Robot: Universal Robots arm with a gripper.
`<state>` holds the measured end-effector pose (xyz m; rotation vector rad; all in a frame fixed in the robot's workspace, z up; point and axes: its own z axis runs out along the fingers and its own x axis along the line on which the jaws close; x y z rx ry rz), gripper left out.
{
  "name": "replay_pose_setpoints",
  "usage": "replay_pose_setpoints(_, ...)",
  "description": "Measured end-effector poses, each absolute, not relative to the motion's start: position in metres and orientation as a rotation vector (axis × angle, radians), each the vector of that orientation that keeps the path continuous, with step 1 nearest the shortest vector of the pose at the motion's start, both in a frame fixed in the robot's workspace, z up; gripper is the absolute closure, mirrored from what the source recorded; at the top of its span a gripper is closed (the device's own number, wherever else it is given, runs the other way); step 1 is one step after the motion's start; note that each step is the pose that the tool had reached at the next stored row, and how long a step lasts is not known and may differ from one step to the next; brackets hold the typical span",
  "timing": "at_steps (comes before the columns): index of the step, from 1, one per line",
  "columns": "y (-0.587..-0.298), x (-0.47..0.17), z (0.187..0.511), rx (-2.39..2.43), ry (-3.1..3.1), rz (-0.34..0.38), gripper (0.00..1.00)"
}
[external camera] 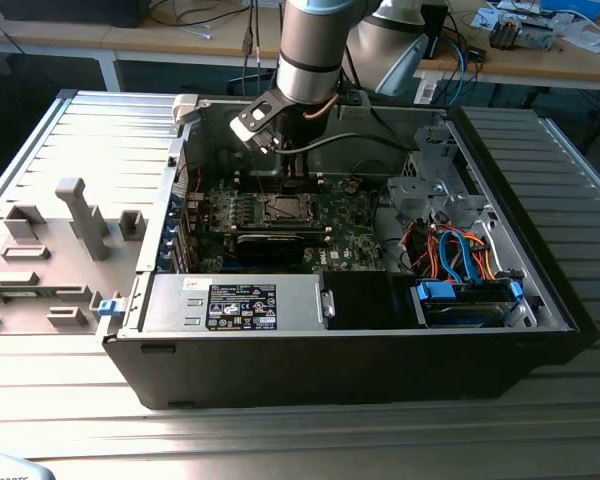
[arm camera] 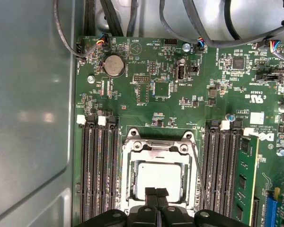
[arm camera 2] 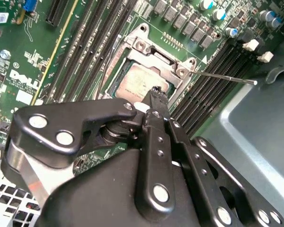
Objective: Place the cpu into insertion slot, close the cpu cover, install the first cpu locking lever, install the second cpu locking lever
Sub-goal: 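Close the cpu cover, then install the first cpu locking lever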
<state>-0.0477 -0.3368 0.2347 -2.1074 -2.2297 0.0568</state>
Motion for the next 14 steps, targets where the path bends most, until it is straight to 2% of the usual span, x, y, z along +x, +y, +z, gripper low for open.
replay_pose_setpoints(14,-0.3368,-0.0477,0.2349,-2.024,-2.308,0.061,0.89)
